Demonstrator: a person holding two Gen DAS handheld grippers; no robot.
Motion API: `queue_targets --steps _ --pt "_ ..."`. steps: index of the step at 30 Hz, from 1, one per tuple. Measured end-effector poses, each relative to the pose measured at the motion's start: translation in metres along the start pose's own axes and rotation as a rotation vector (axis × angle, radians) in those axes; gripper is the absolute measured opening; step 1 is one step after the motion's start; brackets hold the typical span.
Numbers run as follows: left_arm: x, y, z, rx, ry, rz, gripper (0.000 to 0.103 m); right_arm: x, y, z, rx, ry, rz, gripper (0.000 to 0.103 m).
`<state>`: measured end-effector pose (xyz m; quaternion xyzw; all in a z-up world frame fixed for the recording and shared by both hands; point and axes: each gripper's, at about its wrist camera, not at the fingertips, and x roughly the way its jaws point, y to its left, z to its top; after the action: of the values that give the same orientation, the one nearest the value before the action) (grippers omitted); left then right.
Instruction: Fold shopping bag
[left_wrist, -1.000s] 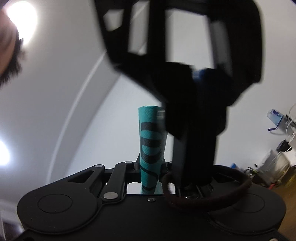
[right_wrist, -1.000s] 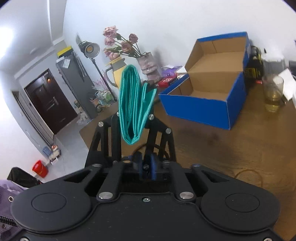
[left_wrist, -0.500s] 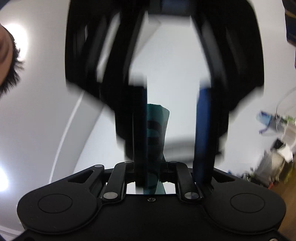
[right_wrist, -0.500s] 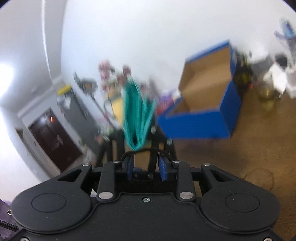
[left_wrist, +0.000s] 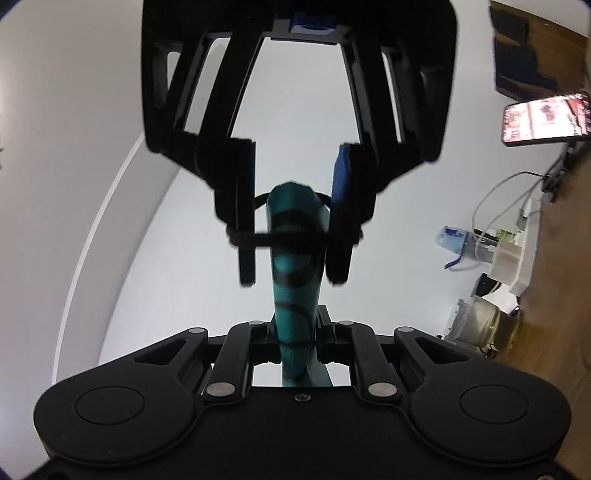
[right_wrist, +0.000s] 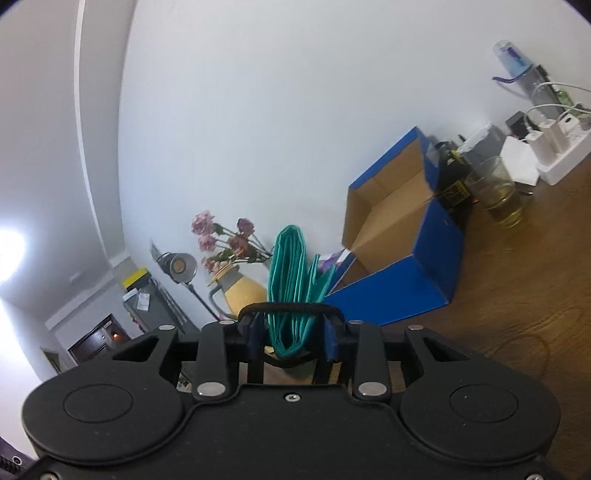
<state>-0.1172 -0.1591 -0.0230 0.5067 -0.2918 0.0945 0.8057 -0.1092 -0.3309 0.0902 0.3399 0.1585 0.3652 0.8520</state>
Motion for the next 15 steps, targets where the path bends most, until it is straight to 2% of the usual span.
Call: queue_targets --steps 3,8,15 --pt "0.001 0.003 -0.001 0.018 -0.016 -0.014 0.015 0.0 -0.006 -0.003 0.012 -0.014 -0.001 0.035" --pt "-0.003 0.003 -0.003 0.037 -0.092 -0.013 0.015 -0.001 -0.01 -0.006 0.002 -0.03 0.015 0.035" --pt "-0.02 0.002 -0.037 0.106 -0.283 0.006 0.015 -0.005 0.005 -0.012 -0.098 0.012 0.002 0.035"
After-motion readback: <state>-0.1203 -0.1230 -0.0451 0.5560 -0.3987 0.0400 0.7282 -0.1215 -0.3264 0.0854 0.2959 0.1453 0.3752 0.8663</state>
